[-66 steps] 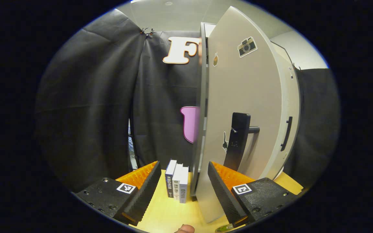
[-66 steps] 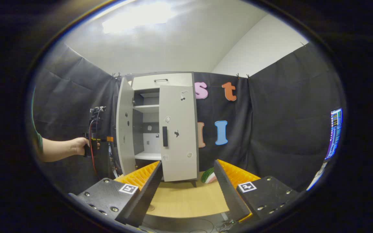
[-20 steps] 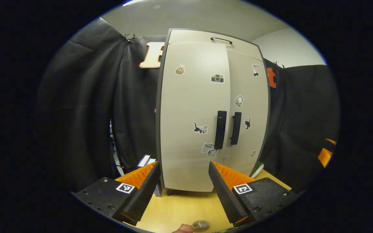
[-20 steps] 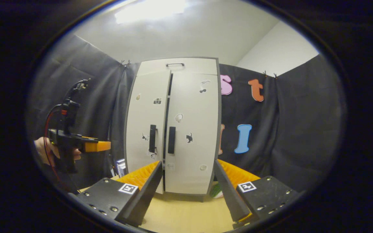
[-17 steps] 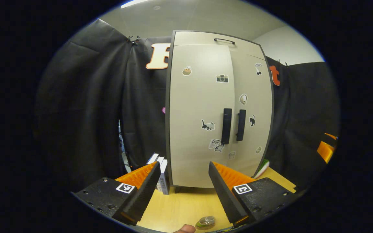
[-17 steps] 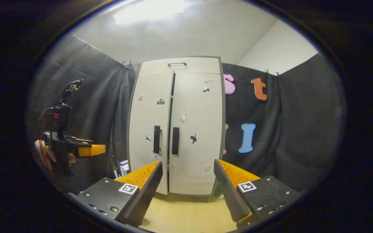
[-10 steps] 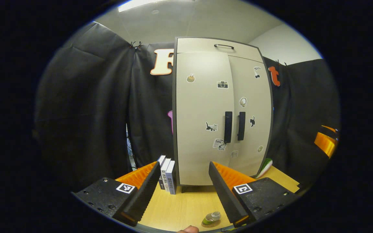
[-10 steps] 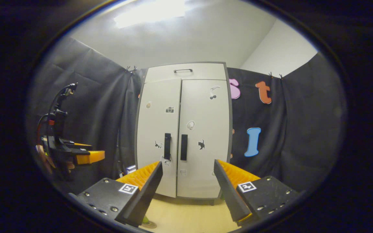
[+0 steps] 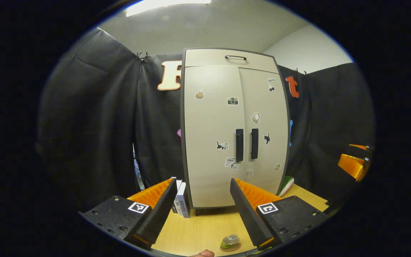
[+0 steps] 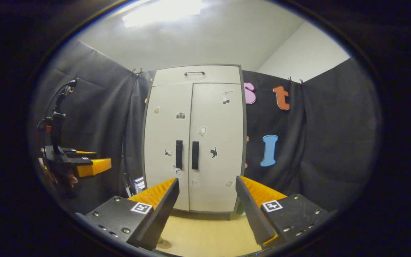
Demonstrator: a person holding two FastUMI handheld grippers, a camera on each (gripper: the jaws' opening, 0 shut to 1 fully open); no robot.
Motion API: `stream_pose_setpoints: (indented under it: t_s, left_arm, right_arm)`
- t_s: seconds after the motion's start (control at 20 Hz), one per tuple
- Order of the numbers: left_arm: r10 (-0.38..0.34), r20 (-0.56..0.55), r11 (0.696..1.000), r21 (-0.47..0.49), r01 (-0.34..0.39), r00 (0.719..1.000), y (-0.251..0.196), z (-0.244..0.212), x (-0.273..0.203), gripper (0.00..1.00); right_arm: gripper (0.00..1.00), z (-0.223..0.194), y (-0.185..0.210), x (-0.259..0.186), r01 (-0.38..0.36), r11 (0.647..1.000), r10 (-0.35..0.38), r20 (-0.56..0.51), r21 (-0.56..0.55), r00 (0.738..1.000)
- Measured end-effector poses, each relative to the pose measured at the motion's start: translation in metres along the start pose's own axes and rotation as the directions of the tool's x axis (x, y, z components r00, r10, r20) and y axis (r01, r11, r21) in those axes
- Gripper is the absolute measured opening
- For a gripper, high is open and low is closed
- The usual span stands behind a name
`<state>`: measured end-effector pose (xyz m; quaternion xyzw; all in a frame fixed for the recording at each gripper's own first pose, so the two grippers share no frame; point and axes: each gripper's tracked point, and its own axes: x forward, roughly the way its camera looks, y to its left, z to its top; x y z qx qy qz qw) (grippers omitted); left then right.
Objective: Grasp the bottle in the cabinet with the left hand and place it on the coaster, then close the right door with the right hand and the left door with the left hand.
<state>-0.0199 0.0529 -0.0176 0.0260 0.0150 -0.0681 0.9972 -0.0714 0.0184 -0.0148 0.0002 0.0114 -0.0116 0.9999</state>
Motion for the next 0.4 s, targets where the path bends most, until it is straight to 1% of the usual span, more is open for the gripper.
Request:
stream_pose_setpoints:
  t_s: [0.2, 0.4]
  left_arm:
    - [-0.04, 0.005, 0.999, -0.003, 0.04, 0.999, -0.019, 0.004, 0.005, 0.95]
    - [-0.054, 0.023, 0.998, -0.025, 0.055, 0.998, -0.032, 0.011, 0.011, 0.95]
  right_arm:
    - [0.96, 0.009, -0.011, -0.006, 0.015, 1.0, -0.016, 0.022, 0.016, 1.0]
    - [0.96, 0.003, -0.022, -0.011, 0.036, 0.999, -0.036, 0.007, 0.003, 0.999]
